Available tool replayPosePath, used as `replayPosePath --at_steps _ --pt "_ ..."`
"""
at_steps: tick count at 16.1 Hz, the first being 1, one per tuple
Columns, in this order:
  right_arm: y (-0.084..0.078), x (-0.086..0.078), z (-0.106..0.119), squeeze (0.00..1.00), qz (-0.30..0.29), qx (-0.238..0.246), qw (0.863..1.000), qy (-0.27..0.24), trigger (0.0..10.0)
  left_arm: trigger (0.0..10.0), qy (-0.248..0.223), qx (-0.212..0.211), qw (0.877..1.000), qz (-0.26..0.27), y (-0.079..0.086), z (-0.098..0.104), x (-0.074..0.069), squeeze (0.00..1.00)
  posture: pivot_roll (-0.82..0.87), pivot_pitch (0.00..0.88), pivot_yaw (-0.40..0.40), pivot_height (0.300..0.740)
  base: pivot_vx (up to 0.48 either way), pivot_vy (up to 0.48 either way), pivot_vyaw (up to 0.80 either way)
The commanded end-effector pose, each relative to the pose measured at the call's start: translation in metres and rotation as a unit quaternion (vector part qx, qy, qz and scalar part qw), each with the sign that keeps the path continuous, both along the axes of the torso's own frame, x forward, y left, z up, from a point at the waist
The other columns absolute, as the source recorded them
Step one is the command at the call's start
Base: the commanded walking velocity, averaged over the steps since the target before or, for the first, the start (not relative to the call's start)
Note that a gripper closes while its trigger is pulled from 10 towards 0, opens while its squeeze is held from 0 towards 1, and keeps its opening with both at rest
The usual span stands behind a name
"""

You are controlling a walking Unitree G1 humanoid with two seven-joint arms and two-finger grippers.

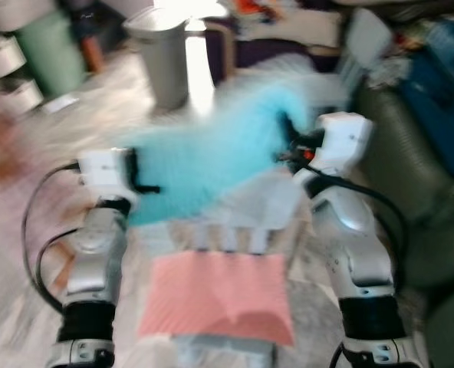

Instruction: Move the pillow to the sofa

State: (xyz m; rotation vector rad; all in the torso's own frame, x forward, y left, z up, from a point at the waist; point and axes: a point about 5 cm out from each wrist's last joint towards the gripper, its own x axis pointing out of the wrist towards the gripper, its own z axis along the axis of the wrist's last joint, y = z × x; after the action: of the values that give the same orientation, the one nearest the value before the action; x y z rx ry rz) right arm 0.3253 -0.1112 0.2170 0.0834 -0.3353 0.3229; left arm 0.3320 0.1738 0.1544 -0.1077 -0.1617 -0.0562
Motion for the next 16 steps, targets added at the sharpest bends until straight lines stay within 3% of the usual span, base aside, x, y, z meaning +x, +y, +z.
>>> replayPosePath --at_steps 1,4,6,16 --pt "-0.020 -0.001 -0.001 0.00 -0.034 0.009 0.999 0.003 10.0 10.0 0.011 -0.003 0.999 -0.046 -0.026 0.001 0.003 0.00 -0.16 0.000 0.036 0.740 0.000 0.000 0.00" --pt "-0.019 0.000 -0.001 0.00 -0.033 0.008 0.999 0.004 10.0 10.0 0.053 -0.007 0.998 -0.031 -0.027 -0.002 0.007 0.00 -0.16 0.000 0.031 0.740 0.000 0.000 0.00" --pt "-0.019 0.000 -0.001 0.00 -0.032 0.007 0.999 0.005 10.0 10.0 0.046 -0.007 0.997 -0.061 -0.030 -0.003 0.006 0.00 -0.16 0.000 0.029 0.740 0.000 0.000 0.00" --pt "-0.015 -0.001 -0.006 0.00 -0.019 0.006 0.999 0.027 10.0 10.0 0.065 -0.028 0.996 -0.058 -0.035 -0.011 0.001 0.00 -0.18 0.000 0.015 0.740 0.000 0.000 0.00"
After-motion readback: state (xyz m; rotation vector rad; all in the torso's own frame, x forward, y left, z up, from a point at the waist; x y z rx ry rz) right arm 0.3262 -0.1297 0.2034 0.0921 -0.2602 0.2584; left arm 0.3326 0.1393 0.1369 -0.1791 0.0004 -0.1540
